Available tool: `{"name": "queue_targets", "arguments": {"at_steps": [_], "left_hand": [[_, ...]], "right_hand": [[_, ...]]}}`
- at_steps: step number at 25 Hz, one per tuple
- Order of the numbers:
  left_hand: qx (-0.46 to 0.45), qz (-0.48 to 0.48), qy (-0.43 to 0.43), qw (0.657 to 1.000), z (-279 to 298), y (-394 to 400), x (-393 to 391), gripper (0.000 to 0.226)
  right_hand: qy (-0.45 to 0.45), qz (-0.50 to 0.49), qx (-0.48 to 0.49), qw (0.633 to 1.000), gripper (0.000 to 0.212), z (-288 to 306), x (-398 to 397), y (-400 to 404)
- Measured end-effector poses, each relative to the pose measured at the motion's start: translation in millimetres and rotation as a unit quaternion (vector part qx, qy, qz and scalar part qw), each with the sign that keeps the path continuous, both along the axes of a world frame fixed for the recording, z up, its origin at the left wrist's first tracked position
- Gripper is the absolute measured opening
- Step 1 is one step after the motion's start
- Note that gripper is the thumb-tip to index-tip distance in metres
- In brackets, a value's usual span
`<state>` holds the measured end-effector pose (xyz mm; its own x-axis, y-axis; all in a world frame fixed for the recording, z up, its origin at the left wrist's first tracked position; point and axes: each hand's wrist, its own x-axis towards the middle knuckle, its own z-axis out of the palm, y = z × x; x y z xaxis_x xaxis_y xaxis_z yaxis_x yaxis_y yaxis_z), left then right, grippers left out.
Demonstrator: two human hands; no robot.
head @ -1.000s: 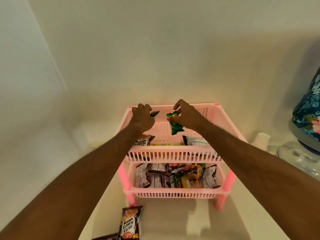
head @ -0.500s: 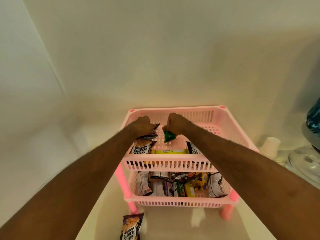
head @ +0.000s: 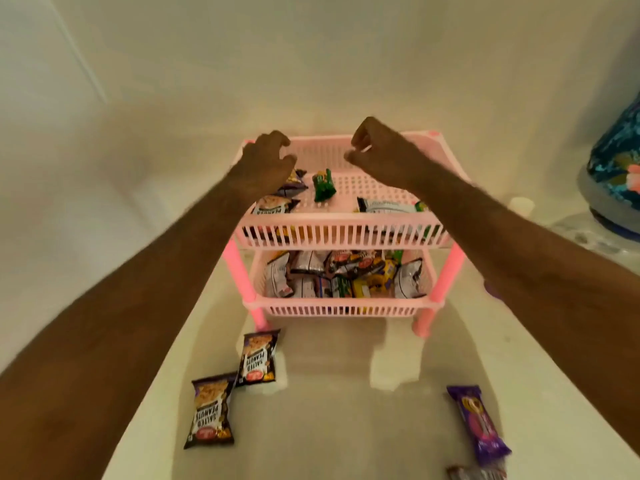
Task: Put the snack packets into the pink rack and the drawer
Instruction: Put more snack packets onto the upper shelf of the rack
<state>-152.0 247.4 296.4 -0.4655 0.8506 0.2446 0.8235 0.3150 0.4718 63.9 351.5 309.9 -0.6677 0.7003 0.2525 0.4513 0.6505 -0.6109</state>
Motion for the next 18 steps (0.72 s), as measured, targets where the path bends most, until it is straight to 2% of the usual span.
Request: {"name": "queue_targets", "arguments": {"at_steps": [3, 6, 8, 10, 15, 18], "left_hand": [[0.093, -0.036, -0.025, 0.995, -10, -41, 37, 0.039], [0.195, -0.061, 0.017, 0.979, -30, -87, 74, 0.035], [0.256, -0.068, 0.042, 0.963, -50, -116, 89, 0.031], [0.291, -0.068, 0.018, 0.954, -80, -140, 106, 0.027], [0.232, -0.055, -0.04, 0.97, -172, -176, 134, 0.018], [0.146, -0.001, -0.056, 0.988, -228, -184, 122, 0.017]], "right_hand": [[0.089, -0.009, 0.046, 0.995, 0.022, -9, 47, -34], [0.159, -0.008, 0.072, 0.985, 0.019, -33, 88, -71], [0.164, -0.021, 0.053, 0.985, 0.016, -57, 109, -91], [0.146, -0.037, 0.046, 0.988, 0.014, -87, 133, -107], [0.073, -0.054, 0.055, 0.994, 0.013, -170, 185, -129], [0.044, -0.081, 0.018, 0.996, 0.013, -218, 210, -135]]}}
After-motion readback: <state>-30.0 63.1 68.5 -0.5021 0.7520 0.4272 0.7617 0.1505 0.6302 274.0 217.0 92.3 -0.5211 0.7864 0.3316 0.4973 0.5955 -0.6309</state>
